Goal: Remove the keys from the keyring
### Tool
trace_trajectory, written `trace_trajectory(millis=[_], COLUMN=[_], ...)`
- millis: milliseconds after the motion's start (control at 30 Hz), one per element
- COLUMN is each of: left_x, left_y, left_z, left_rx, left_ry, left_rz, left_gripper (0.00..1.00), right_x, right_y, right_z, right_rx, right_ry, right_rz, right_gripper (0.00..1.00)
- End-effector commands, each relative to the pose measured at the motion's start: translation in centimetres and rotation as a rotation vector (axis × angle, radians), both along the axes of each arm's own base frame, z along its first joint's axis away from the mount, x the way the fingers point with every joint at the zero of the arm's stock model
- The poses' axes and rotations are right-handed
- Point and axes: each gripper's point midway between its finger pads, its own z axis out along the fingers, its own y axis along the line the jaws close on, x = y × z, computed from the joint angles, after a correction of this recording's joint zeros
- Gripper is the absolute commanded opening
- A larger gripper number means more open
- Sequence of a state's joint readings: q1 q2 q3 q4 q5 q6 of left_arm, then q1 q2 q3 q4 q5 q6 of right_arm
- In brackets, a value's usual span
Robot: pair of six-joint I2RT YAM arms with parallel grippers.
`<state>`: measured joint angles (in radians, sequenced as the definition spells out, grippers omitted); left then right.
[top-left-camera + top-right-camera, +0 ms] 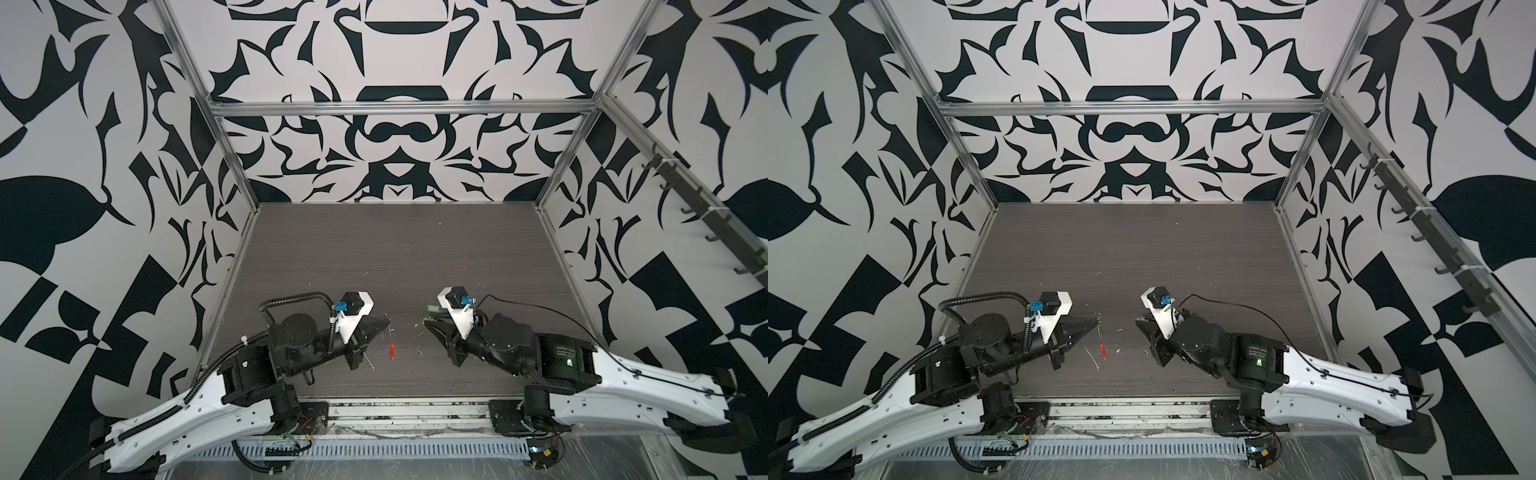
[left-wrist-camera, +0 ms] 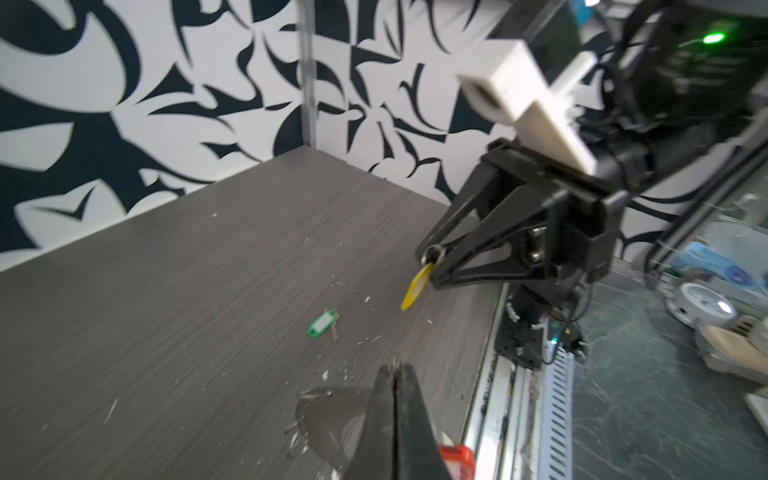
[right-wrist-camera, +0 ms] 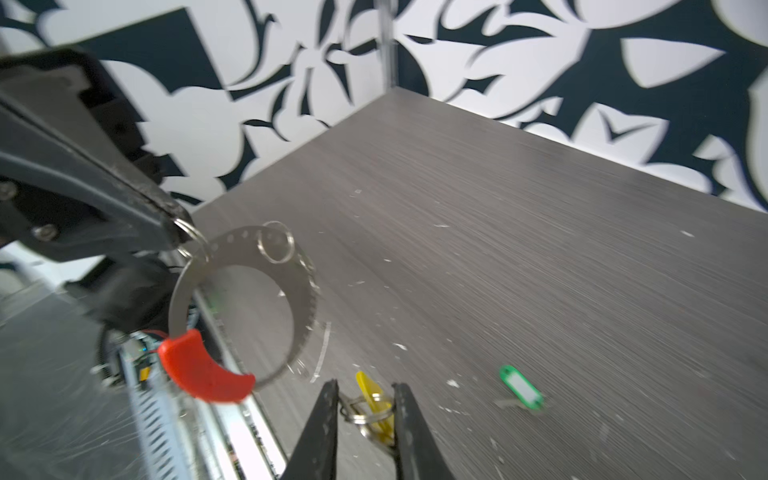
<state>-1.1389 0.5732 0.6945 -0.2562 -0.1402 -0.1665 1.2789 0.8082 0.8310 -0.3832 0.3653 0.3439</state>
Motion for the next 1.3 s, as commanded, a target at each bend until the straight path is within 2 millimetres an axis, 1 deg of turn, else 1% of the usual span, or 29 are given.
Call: trace_trajectory(millis=[0,100,233,300,367,433,533,633,700,767,833,867,933,967,1100,1133,1167,1200,1233,1267], left_x=[2.9,4.5,6.4,7.2,8.6,9.6,10.8,11.7,12.3,13.0,13.5,13.7,14.1,14.3,14.6,14.7,14.7,14.7,14.6,14.6], left_y=[1.6,2.7,5.1,5.9,7.3,8.3,9.9,11.4,12.2,13.2,13.9,14.2,14.9,15.1,15.5,15.5,15.3,15.2,15.0,14.8], left_z=[-2.3,-5.1,-9.0,-10.8,-12.9,-14.6,-16.7,-18.1,-18.4,-18.7,-18.3,-18.0,-17.0,-16.4,-14.1,-13.4,-12.6,-12.0,-11.2,-10.1], left_rx=[0.019,0.062,0.119,0.113,0.101,0.059,0.013,0.010,0.003,-0.001,-0.028,-0.043,-0.077,-0.093,-0.136,-0.145,-0.159,-0.172,-0.188,-0.209], left_ry=[0.077,0.146,0.264,0.335,0.428,0.517,0.589,0.622,0.625,0.628,0.628,0.623,0.598,0.584,0.531,0.519,0.507,0.499,0.490,0.476], left_rz=[0.216,0.357,0.542,0.585,0.642,0.668,0.736,0.807,0.845,0.895,0.914,0.927,0.944,0.944,0.943,0.937,0.922,0.911,0.900,0.884], left_gripper=[0.00,0.00,0.00,0.00,0.00,0.00,0.00,0.00,0.00,0.08,0.17,0.22,0.38,0.43,0.52,0.56,0.72,1.00,1.00,0.99], right_x=[1.3,1.2,0.8,0.7,0.4,0.0,-0.8,-0.7,-0.2,0.5,1.1,1.5,2.0,2.2,3.5,3.8,4.0,4.2,4.4,4.5], right_y=[-1.6,-1.4,-0.6,-0.1,0.7,1.7,3.3,4.8,5.6,6.3,6.9,7.1,7.4,7.6,7.7,7.8,7.9,7.9,7.9,7.9], right_z=[-1.6,-3.2,-4.7,-5.3,-5.9,-6.5,-7.8,-9.1,-10.1,-11.4,-12.5,-13.2,-14.4,-14.9,-16.2,-16.2,-15.9,-15.5,-14.9,-14.1], right_rx=[-0.042,-0.064,-0.067,-0.065,-0.069,-0.063,-0.058,-0.029,-0.001,-0.004,-0.012,-0.024,-0.045,-0.053,-0.074,-0.077,-0.075,-0.071,-0.068,-0.065], right_ry=[0.010,0.054,0.094,0.110,0.135,0.162,0.226,0.308,0.366,0.423,0.469,0.486,0.507,0.513,0.526,0.519,0.506,0.494,0.480,0.461], right_rz=[-0.112,-0.107,-0.083,-0.067,-0.036,0.001,0.072,0.127,0.150,0.162,0.167,0.164,0.158,0.153,0.117,0.112,0.111,0.108,0.105,0.105], right_gripper=[0.00,0.00,0.00,0.00,0.00,0.00,0.00,0.00,0.00,0.00,0.00,0.00,0.00,0.00,0.00,0.04,0.18,0.26,0.32,0.36])
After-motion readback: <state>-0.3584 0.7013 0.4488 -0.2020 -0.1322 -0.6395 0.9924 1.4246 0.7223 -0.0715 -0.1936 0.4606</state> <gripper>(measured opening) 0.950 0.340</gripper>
